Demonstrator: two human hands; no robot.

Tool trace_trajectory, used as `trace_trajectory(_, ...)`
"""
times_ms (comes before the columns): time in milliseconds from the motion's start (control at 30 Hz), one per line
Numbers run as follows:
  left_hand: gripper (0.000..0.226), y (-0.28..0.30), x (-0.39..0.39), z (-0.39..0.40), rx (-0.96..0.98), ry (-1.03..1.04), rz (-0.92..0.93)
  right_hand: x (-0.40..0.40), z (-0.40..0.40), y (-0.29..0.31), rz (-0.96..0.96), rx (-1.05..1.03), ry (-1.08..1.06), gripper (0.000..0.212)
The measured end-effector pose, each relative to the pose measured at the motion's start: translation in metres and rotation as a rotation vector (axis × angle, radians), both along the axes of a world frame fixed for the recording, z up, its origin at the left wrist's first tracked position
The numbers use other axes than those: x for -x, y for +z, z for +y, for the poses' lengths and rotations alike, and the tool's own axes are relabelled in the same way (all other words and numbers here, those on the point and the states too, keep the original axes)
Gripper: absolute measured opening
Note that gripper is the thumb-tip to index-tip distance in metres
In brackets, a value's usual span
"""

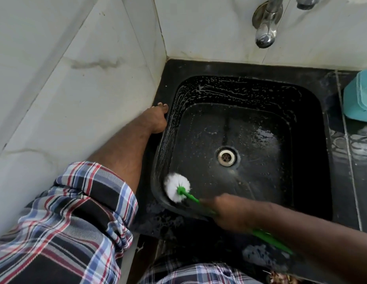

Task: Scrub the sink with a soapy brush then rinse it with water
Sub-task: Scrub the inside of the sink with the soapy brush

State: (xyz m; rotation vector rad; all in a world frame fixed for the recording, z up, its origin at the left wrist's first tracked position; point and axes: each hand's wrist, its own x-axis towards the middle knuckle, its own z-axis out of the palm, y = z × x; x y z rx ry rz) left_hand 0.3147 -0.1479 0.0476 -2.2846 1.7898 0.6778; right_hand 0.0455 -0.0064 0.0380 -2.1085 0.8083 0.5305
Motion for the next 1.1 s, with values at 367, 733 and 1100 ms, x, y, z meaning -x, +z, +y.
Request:
trace_trajectory(367,0.07,-0.002,-0.001,0.001,0.002,0.011,0.016,-0.022,-0.064,0.005,-0.02,0.113,-0.249,0.044)
trace_trajectory(733,0.07,-0.003,0.0,0.0,-0.005,0.017,-0.001,0.046,-0.021,0.031,0.164,-0.03,0.225,0.059)
trace_trajectory(1100,0.069,-0.006,0.0,0.0,0.01,-0.009,0.0,-0.043,-0.088,-0.007,0.176,0.257,-0.126,0.027)
